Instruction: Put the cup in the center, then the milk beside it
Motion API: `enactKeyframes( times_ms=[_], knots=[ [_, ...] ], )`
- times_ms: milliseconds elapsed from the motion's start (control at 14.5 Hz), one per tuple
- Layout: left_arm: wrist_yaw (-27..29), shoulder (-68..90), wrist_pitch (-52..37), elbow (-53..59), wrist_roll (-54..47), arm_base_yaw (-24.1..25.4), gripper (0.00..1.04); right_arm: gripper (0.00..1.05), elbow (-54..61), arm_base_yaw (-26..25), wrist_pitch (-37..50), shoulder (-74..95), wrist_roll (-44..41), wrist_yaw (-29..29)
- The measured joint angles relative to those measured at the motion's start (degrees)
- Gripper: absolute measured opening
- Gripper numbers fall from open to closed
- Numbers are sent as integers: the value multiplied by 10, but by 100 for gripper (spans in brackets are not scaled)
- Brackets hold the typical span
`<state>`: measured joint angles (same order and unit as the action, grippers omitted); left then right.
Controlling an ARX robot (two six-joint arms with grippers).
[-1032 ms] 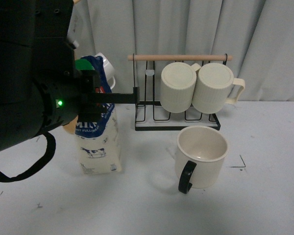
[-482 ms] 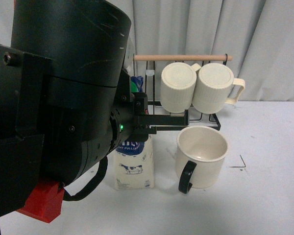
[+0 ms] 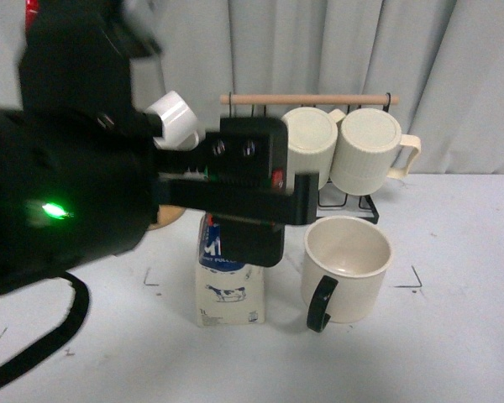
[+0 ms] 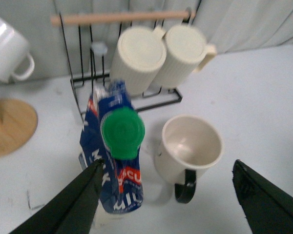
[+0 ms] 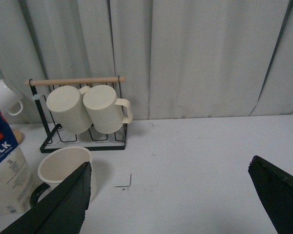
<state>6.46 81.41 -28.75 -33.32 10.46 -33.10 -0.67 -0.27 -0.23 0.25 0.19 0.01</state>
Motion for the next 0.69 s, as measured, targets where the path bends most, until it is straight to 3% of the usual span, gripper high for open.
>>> enactKeyframes(
  times_ms=[69,138,206,275,619,688],
  knots=[
    [-4,-32,-16,-1,-7,0,90,98,0,0,0,0,0,0],
    [87,-17,-143,17,-39,-10,83,98,0,0,0,0,0,0],
    [167,-19,-211,69,-65,1,72,98,0,0,0,0,0,0],
    [212,-47,-242,137,-81,37,59,98,0,0,-1,0,0,1],
    [111,-229,-196,252,-94,157,1,98,0,0,0,0,0,1],
    [89,-269,-177,266,-96,179,2,98,0,0,0,0,0,1]
  ],
)
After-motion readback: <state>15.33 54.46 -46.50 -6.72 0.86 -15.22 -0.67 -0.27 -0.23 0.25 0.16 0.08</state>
